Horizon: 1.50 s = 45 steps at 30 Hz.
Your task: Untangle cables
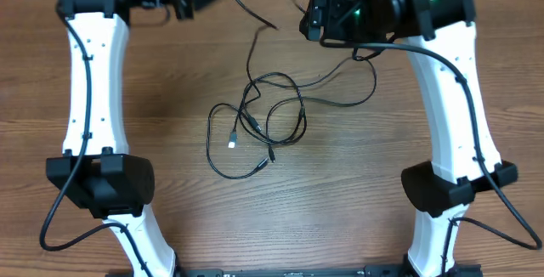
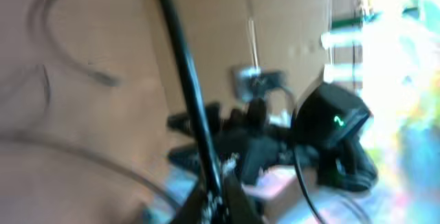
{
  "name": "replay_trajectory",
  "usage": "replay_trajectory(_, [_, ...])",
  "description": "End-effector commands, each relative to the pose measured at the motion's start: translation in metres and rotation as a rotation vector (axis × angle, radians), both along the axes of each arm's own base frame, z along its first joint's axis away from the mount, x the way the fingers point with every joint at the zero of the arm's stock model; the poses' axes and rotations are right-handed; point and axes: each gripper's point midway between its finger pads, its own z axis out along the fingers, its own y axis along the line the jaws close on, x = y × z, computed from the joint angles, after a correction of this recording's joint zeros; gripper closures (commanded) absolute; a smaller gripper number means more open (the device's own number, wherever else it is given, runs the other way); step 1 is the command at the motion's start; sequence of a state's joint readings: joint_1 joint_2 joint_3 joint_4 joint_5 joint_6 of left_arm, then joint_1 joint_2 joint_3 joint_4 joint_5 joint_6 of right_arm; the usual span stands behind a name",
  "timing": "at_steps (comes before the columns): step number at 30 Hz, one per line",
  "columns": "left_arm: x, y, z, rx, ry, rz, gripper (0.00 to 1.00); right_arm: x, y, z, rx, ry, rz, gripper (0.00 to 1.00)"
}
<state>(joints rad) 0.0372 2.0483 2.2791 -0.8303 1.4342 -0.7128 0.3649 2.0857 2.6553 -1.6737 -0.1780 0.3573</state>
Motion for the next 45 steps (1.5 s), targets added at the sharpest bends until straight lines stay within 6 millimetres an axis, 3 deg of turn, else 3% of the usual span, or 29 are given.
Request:
replay_trajectory(1, [-0.03, 0.001, 0.078, 0.035, -0.467, 0.005, 0.96, -0.001, 0.01, -0.001, -0.016, -0.022, 0.062, 0.08])
replay_trajectory(7, [-0.039, 0.006, 0.144, 0.108, -0.901, 0.161, 0.96, -0.004, 0.033, 0.004, -0.053, -0.112, 0.239, 0.11])
replay_trajectory(11, [-0.055, 0.005, 0.164, 0.112, -1.053, 0.151, 0.96, 0.004, 0.053, 0.016, -0.102, -0.265, 0.412, 0.21])
replay_trajectory(17, [-0.062, 0.005, 0.176, 0.039, -0.859, 0.164, 0.96, 0.034, 0.078, 0.051, -0.076, -0.509, 0.476, 0.19])
replay_trajectory(22, [-0.09, 0.004, 0.212, -0.058, -0.868, 0.116, 0.96, 0.033, 0.104, 0.074, 0.059, -0.597, 0.551, 0.17])
replay_trajectory(26, [-0.113, 0.009, 0.234, -0.108, -0.905, 0.102, 0.96, 0.031, 0.118, 0.077, 0.099, -0.619, 0.586, 0.18])
replay_trajectory(30, [-0.12, 0.013, 0.232, -0.106, -0.83, 0.077, 0.96, 0.029, 0.135, 0.068, 0.107, -0.613, 0.616, 0.18])
replay_trajectory(31, [-0.121, 0.013, 0.231, -0.104, -0.82, 0.071, 0.96, 0.03, 0.139, 0.066, 0.109, -0.612, 0.621, 0.21])
replay_trajectory(33, [-0.122, 0.013, 0.232, -0.104, -0.811, 0.067, 0.96, 0.03, 0.148, 0.063, 0.113, -0.616, 0.633, 0.41])
replay_trajectory(34, [-0.123, 0.013, 0.232, -0.104, -0.812, 0.067, 0.96, 0.031, 0.153, 0.061, 0.116, -0.619, 0.64, 0.65])
replay_trajectory(35, [-0.125, 0.013, 0.233, -0.103, -0.815, 0.067, 0.96, 0.031, 0.156, 0.06, 0.119, -0.622, 0.644, 0.96])
replay_trajectory(39, [-0.131, 0.016, 0.229, -0.06, -0.86, 0.045, 0.96, 0.039, 0.153, 0.057, 0.098, -0.617, 0.589, 0.96])
replay_trajectory(40, [-0.133, 0.018, 0.224, -0.03, -0.883, 0.029, 0.92, 0.049, 0.143, 0.056, 0.067, -0.613, 0.529, 0.96])
replay_trajectory(42, [-0.136, 0.025, 0.21, 0.046, -0.92, -0.02, 0.06, 0.067, 0.114, 0.055, -0.018, -0.605, 0.393, 0.96])
replay_trajectory(43, [-0.136, 0.029, 0.204, 0.079, -0.93, -0.042, 0.0, 0.075, 0.096, 0.054, -0.067, -0.601, 0.326, 0.96])
replay_trajectory(45, [-0.128, 0.04, 0.201, 0.089, -0.907, -0.011, 0.0, 0.088, 0.056, 0.051, -0.164, -0.581, 0.205, 0.96])
